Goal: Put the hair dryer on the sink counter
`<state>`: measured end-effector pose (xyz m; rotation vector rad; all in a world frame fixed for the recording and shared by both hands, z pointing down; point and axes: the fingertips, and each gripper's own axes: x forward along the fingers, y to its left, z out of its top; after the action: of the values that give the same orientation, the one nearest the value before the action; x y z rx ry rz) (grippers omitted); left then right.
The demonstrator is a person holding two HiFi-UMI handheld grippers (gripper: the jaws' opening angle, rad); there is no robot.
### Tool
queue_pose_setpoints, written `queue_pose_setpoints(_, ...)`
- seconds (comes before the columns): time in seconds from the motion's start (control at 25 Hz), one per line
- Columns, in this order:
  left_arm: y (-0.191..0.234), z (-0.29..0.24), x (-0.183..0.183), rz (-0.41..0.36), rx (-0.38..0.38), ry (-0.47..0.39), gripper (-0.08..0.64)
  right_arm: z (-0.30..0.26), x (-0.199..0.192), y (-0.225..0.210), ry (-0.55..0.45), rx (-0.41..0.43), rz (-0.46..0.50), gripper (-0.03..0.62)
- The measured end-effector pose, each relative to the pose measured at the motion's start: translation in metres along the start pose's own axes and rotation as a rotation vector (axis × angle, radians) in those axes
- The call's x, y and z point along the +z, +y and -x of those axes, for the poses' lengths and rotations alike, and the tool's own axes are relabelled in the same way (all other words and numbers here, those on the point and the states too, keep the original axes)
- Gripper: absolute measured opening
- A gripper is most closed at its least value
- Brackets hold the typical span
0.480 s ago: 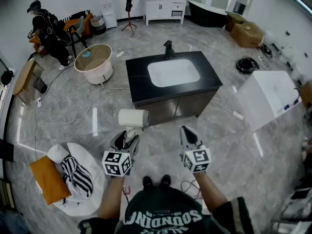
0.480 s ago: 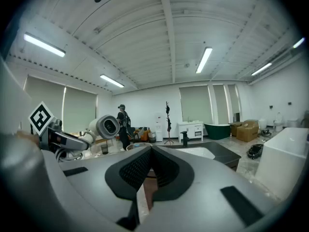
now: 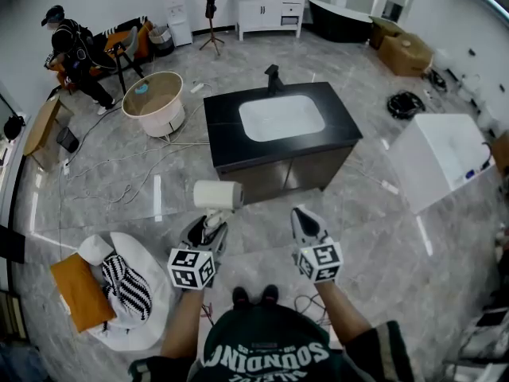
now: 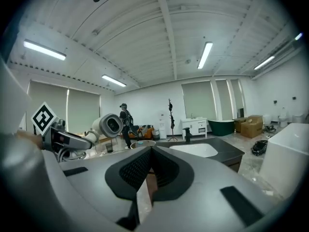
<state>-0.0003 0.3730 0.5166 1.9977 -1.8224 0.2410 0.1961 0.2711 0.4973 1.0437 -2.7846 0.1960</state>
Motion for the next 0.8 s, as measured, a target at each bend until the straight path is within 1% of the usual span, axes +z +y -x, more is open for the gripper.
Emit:
queue_pose_setpoints(0.24, -0.011, -0.012, -0.001, 0.017, 0.018, -0.002, 0.239, 0.002, -0.006, -0.011, 0.018, 0.034, -0.033, 0.000)
queue_pose_setpoints(0.4, -0.017, -0.022, -0.004, 0.039, 0.036, -0.004, 0.238, 0.004, -0.011, -0.025, 0.034, 0.049, -0.029, 0.000)
queue_pose_setpoints(0.68, -0.021, -0.048, 0.001, 0.048, 0.049, -0.003, 0.239, -0.005, -0.011, -0.056, 0.037, 0.045, -0.024, 0.000)
queue_pose_setpoints(0.8, -0.014, -0.067, 0.005, 0.046, 0.048, -0.006, 0.238, -0.019, -0.011, -0.068, 0.027, 0.032, -0.033, 0.000)
